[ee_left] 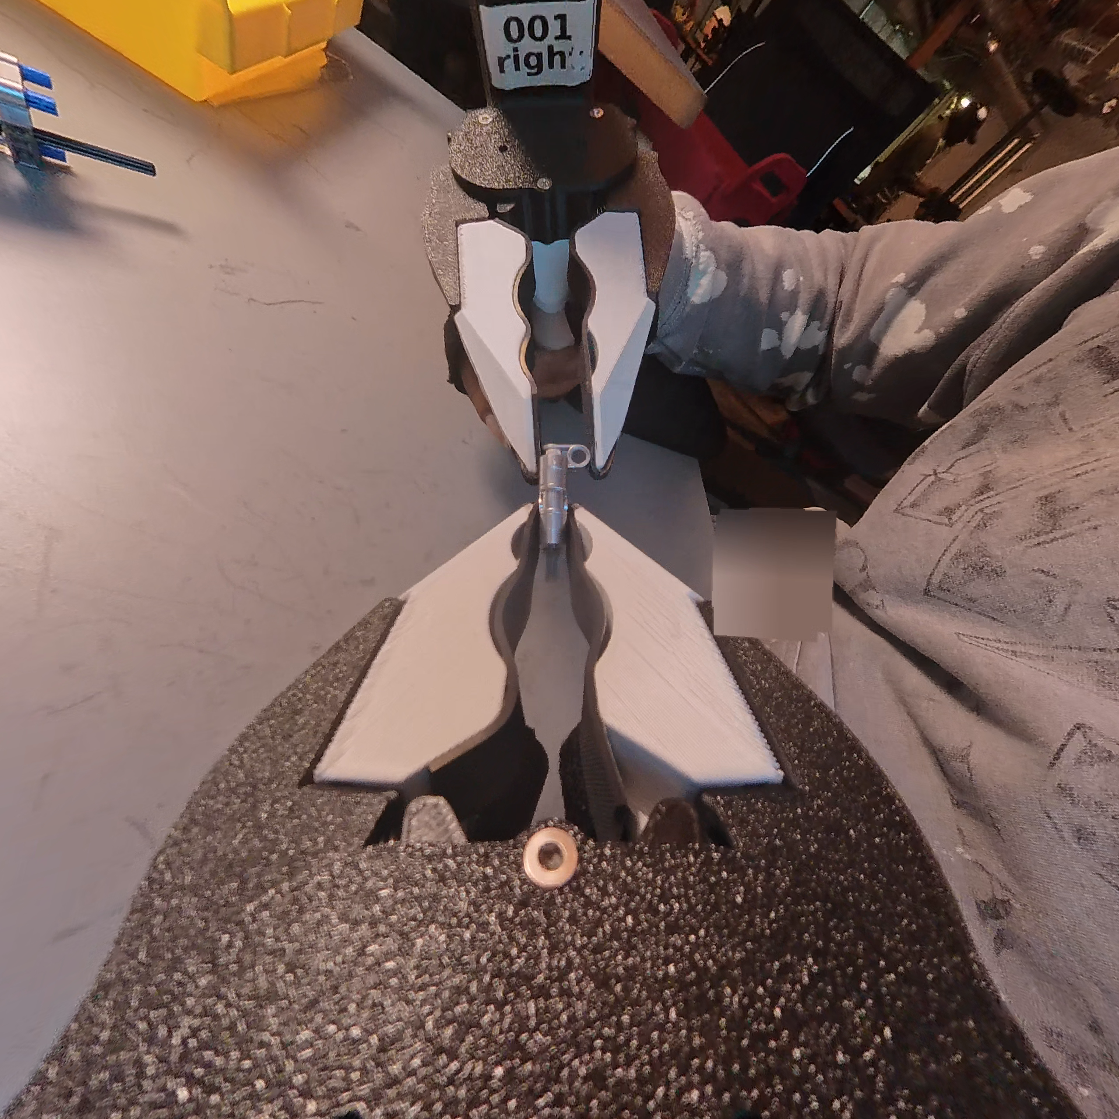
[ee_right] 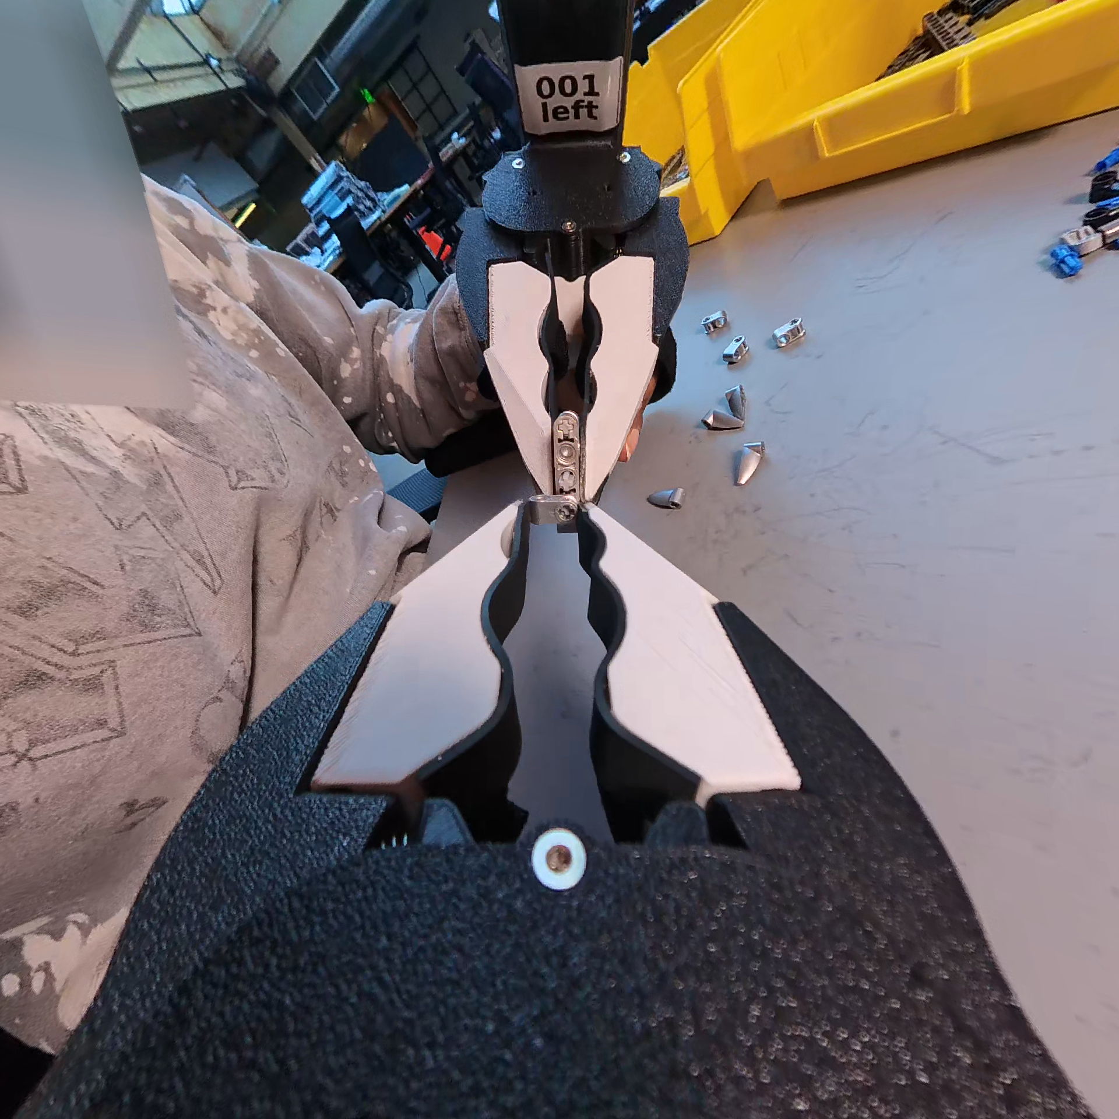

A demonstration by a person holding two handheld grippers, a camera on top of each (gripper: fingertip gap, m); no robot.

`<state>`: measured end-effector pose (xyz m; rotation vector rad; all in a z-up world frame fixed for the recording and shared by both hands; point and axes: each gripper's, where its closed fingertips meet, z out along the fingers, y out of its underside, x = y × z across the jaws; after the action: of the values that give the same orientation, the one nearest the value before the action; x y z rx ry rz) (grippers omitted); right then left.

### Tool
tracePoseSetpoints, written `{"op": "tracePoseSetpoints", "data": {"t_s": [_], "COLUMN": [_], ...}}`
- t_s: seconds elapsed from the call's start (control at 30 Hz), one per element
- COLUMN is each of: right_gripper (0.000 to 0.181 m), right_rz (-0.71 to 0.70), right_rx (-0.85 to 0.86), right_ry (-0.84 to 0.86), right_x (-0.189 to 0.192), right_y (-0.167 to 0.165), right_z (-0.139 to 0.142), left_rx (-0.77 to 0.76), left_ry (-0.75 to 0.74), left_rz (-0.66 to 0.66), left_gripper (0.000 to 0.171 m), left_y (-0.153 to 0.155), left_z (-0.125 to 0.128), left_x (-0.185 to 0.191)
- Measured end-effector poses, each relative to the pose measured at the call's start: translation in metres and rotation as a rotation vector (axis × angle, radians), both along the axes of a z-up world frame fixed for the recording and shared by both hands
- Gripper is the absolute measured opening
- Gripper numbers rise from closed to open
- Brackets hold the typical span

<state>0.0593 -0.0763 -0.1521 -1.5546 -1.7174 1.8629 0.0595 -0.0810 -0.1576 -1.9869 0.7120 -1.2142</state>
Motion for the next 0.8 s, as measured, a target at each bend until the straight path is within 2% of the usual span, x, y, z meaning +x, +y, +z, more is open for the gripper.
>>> {"op": "tracePoseSetpoints", "data": {"t_s": [0.23,0.4,0.5,0.8], "right_gripper": [0.015,0.024,0.022,0.015], "right_rz": [0.009,-0.107,-0.154,-0.187], "right_rx": [0.067,0.196,0.315,0.416], "right_ry": [-0.025,0.049,0.086,0.081], "right_x": [-0.001,-0.005,-0.004,-0.008], "right_y": [-0.003,0.017,0.020,0.018], "right_z": [-0.004,0.011,0.017,0.017], "left_rx": [-0.023,-0.062,-0.082,-0.064], "left_ry": [-0.035,-0.108,-0.142,-0.138], "left_rz": [0.003,0.067,0.089,0.109], "left_gripper": [0.005,0.005,0.005,0.005], "left_y": [0.002,0.012,0.015,0.018], "left_z": [-0.001,0.004,0.006,0.007], "left_x": [0.005,-0.006,-0.010,-0.010]}}
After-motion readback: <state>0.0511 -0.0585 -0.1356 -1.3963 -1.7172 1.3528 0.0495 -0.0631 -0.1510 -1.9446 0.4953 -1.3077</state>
